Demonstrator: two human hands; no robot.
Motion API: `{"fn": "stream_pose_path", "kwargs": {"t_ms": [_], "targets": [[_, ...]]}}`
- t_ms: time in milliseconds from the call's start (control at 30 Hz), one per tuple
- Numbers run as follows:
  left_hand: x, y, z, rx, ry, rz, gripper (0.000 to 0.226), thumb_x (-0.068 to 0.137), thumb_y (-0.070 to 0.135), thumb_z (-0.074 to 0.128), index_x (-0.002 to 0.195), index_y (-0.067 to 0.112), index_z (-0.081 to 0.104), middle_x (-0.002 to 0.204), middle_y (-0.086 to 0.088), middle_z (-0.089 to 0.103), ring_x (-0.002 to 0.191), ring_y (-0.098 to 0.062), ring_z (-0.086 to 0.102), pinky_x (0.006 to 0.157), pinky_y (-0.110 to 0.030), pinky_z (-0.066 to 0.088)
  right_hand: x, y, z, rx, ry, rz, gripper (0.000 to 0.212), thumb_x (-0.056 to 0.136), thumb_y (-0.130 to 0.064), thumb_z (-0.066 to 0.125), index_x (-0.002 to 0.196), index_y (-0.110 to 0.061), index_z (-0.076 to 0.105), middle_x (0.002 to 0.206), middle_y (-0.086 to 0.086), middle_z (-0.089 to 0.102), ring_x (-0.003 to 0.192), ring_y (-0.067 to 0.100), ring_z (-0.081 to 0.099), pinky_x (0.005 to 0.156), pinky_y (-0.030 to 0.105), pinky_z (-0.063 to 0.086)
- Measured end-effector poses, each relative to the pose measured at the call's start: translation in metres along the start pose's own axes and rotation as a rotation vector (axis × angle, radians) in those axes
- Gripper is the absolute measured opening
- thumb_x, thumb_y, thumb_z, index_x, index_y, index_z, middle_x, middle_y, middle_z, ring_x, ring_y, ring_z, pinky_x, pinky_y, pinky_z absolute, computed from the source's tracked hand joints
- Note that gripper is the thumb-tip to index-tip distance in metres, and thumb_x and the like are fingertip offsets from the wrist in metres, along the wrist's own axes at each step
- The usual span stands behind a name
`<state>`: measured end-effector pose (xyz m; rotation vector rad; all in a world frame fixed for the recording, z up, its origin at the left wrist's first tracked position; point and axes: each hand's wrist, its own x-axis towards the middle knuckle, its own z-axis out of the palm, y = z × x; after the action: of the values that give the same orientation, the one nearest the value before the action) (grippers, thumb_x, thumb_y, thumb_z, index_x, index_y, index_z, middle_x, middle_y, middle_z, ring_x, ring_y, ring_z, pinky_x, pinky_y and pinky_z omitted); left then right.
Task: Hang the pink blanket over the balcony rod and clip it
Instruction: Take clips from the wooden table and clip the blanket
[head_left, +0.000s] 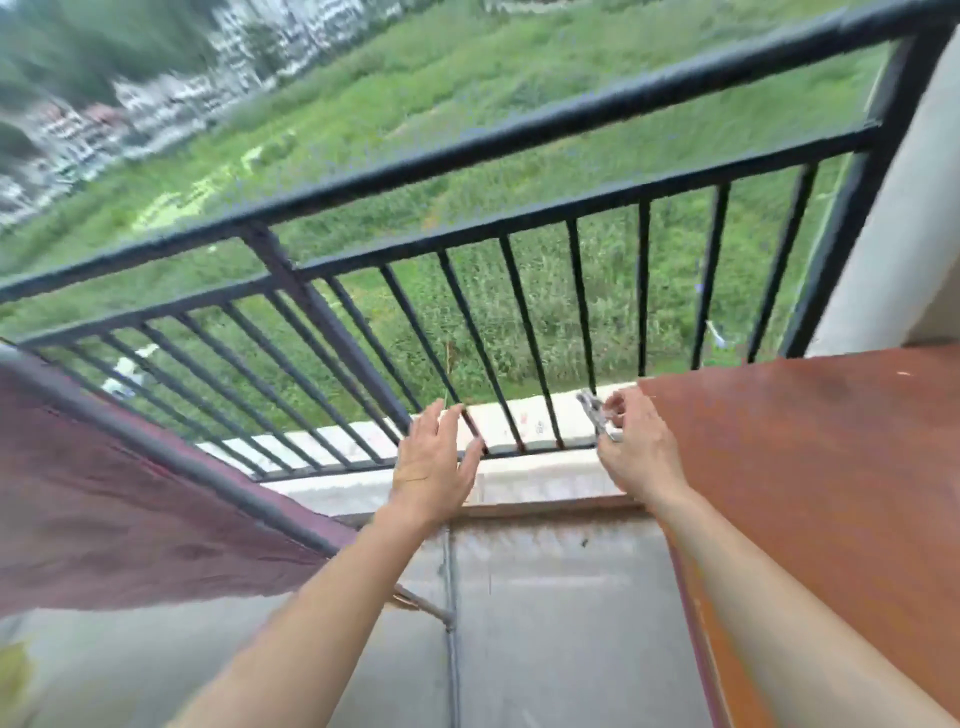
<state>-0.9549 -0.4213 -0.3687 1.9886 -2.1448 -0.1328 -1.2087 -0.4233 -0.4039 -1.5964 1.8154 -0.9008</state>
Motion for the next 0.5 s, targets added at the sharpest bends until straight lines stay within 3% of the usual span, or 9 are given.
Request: {"fn": "stream_pose_path", "kwargs": {"t_ms": [133,233,400,500], "targets": [[-0.008,-0.091,-0.049,-0.003,0.143,-0.118,0.055,0.092,0.042,0.049,0.137,0.011,0.052,0.144,-0.013,0.048,0.135,-0.030,0.042,0.110,-0.045,0.038,0.023,-0.106,0.064,0.087,-0.087,-0.141,0.046,0.081,-0.008,0.070,0.125,-0.008,0.058,0.107,0.006,0.060,0.101,0.024,0.059,0.089,0.026,0.040],[-0.010,-0.153,-0.083,-0.057,0.317,-0.161,0.050,0.089,0.043,0.045,0.124,0.011,0.061,0.122,-0.008,0.061,0.114,-0.029,0.057,0.095,-0.042,0.048,0.035,-0.178,0.105,0.048,-0.147,-0.275,0.043,0.083,-0.012,0.070,0.125,-0.010,0.063,0.113,0.007,0.063,0.105,0.020,0.059,0.092,0.018,0.037],[-0.017,-0.221,-0.118,-0.164,0.644,-0.251,0.029,0.088,0.039,0.048,0.091,0.015,0.063,0.087,-0.001,0.058,0.081,-0.025,0.057,0.070,-0.037,0.049,0.053,-0.265,0.164,0.124,-0.261,-0.369,0.039,0.088,-0.022,0.071,0.126,-0.021,0.061,0.111,-0.003,0.063,0.097,0.010,0.061,0.092,0.024,0.047],[-0.032,-0.246,-0.123,-0.210,0.745,-0.322,0.020,0.087,0.036,0.053,0.081,0.017,0.053,0.078,0.004,0.049,0.070,-0.023,0.052,0.059,-0.033,0.042,0.059,-0.298,0.203,0.230,-0.366,-0.316,0.033,0.092,-0.026,0.068,0.122,-0.027,0.057,0.100,-0.005,0.068,0.089,0.013,0.064,0.079,0.029,0.053]]}}
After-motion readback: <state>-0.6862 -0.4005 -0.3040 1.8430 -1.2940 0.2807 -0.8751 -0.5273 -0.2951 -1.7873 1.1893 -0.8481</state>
